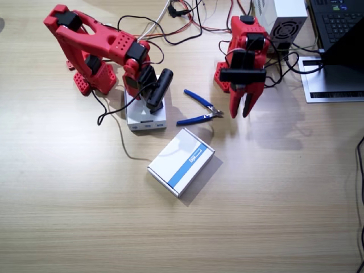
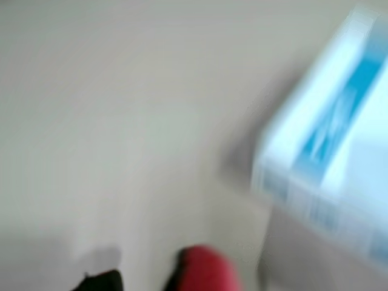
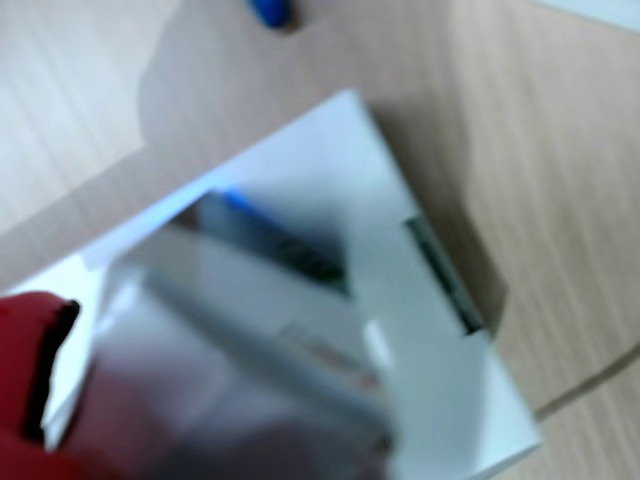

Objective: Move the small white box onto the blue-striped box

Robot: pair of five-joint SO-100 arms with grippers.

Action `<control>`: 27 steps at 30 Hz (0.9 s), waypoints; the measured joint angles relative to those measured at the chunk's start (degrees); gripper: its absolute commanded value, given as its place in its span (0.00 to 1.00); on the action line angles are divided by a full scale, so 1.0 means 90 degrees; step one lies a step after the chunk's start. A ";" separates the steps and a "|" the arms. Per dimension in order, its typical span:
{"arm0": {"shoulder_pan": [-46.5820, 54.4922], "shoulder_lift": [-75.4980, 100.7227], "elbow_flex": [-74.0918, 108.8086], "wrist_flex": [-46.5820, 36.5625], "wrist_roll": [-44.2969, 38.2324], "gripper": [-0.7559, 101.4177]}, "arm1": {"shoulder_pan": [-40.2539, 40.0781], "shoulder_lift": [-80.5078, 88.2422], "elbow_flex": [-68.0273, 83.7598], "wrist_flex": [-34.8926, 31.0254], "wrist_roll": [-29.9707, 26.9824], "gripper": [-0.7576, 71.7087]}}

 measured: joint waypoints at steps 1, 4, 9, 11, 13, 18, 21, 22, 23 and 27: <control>0.0000 0.0000 -0.0068 -0.0098 -0.0166 0.28 | 0.0068 0.0020 -0.0020 0.0146 0.0000 0.45; 0.0176 -0.0078 -0.0381 -0.0400 -0.0684 0.33 | 0.0244 0.0566 -0.0107 0.0703 0.0010 0.50; 0.1006 0.0000 -0.0967 -0.0850 -0.1699 0.35 | 0.0420 0.1973 -0.0107 0.1094 0.0264 0.53; 0.1338 0.0000 -0.1006 -0.0889 -0.1875 0.36 | 0.0381 0.2373 -0.0039 0.1113 0.0312 0.53; 0.1660 -0.0010 -0.1172 -0.0850 -0.2002 0.38 | 0.0791 0.2832 -0.0039 0.1133 0.0312 0.53; 0.3311 -0.1973 -0.3037 0.0244 -0.2783 0.46 | 0.3555 0.3789 0.0430 0.0410 -0.0664 0.51; 0.4297 -0.4141 -0.4697 0.1357 -0.3359 0.48 | 0.5439 0.4229 0.1338 -0.0430 -0.1299 0.51; 0.4580 -0.4785 -0.5137 0.1670 -0.3535 0.49 | 0.5840 0.4443 0.1631 -0.0576 -0.1445 0.51; 0.4883 -0.5332 -0.5566 0.1963 -0.3691 0.49 | 0.6143 0.4688 0.1982 -0.0732 -0.1582 0.51; 0.5830 -0.6885 -0.7012 0.2783 -0.4688 0.53 | 0.6885 0.5674 0.3291 -0.1211 -0.1895 0.51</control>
